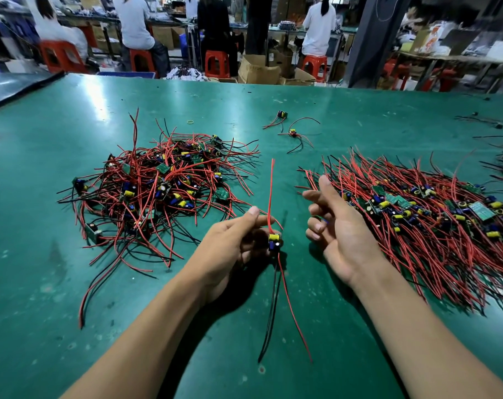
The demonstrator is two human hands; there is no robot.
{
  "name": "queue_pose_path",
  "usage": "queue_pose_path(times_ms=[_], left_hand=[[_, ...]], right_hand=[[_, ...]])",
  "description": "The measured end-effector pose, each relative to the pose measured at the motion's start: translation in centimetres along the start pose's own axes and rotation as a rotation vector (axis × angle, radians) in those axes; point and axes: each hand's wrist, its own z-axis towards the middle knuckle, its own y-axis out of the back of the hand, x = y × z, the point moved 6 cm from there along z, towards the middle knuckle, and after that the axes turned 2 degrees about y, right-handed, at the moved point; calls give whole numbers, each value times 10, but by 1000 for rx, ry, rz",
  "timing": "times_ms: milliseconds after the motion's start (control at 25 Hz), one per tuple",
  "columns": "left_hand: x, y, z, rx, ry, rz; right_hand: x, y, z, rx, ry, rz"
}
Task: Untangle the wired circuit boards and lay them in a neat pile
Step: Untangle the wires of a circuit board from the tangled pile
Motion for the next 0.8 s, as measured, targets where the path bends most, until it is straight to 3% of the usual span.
queue_pose_path(times_ms=[120,360,480,640,800], left_hand=[[-1,-1,0,-26,23,2],[-3,-2,-1,3,42,-124],[-3,-1,2,-26,33,-112],[0,-1,3,-39,37,-105],[3,1,5,-31,4,-92]], right_hand=[[-1,-5,-3,43,66,-129],[-11,-30,-21,230,303,-837],[0,-25,-20,106,406,-840],[30,1,-15,-204,564,-915],[49,23,-17,-482,658,-1226]])
